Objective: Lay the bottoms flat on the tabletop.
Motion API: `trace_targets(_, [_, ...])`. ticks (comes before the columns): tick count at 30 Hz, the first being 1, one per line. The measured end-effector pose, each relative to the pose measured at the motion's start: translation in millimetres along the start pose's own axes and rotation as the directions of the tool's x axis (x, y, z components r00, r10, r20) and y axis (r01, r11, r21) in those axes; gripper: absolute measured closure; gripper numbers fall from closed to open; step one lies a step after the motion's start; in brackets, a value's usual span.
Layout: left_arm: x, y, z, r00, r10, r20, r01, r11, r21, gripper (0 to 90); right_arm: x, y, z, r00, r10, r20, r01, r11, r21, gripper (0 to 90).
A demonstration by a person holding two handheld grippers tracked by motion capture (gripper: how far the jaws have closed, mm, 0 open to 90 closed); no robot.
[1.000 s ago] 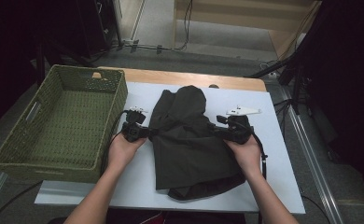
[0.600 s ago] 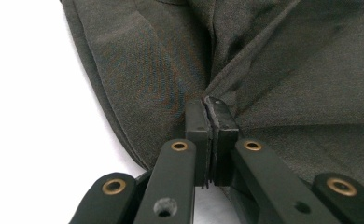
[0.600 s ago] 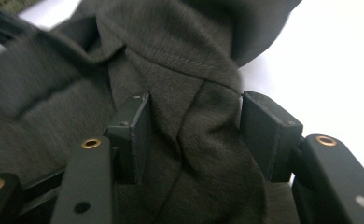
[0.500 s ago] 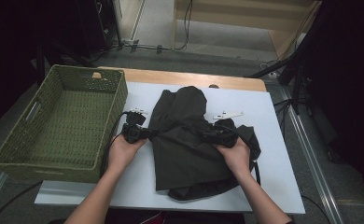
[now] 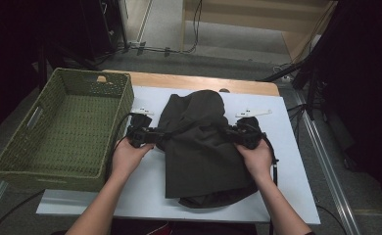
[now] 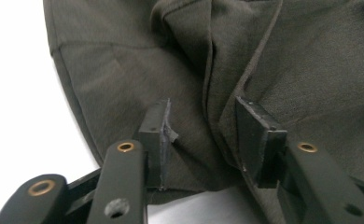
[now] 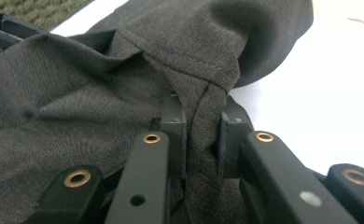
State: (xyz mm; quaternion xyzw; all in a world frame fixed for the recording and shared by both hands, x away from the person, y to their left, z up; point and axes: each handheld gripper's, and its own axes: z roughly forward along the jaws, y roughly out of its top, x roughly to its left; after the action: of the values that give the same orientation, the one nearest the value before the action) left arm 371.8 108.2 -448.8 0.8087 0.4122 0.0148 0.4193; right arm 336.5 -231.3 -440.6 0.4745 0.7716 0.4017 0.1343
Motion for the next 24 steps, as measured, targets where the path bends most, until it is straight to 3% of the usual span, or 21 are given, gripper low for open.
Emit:
trace_targets(5, [-1.9, 4.0, -4.1, 0.9994, 0.01, -0.033, -0.012, 0.9985, -0.053, 44.0, -7.7, 2.9, -10.9, 0.9998, -0.003, 0.02, 0.003, 1.0, -0.015, 75.1])
trace_targets(9, [0.6, 5.6, -5.3, 0.9961, 0.022, -0.085, -0.027, 0.9979, -0.058, 43.3, -15.9, 2.5, -17.0, 0.9994, 0.018, 0.031, -0.017, 1.0, -0.022, 75.1])
trace_targets(13, [6.4, 6.1, 1.3, 0.9935, 0.025, -0.111, -0.033, 0.9971, -0.068, 39.9, -21.5, 1.2, -20.1, 0.999, 0.032, 0.032, -0.031, 0.999, -0.028, 75.1])
trace_targets(16, [9.6, 7.2, 8.4, 0.9884, 0.046, -0.145, -0.054, 0.9975, -0.047, 39.3, -22.0, 0.4, -19.2, 0.999, 0.031, 0.032, -0.03, 0.999, -0.026, 75.0])
trace_targets(24, [23.2, 13.8, 27.1, 0.9838, 0.045, -0.174, -0.046, 0.9989, -0.002, 34.8, -23.6, -1.6, -16.2, 0.9988, 0.038, 0.032, -0.037, 0.999, -0.025, 74.9])
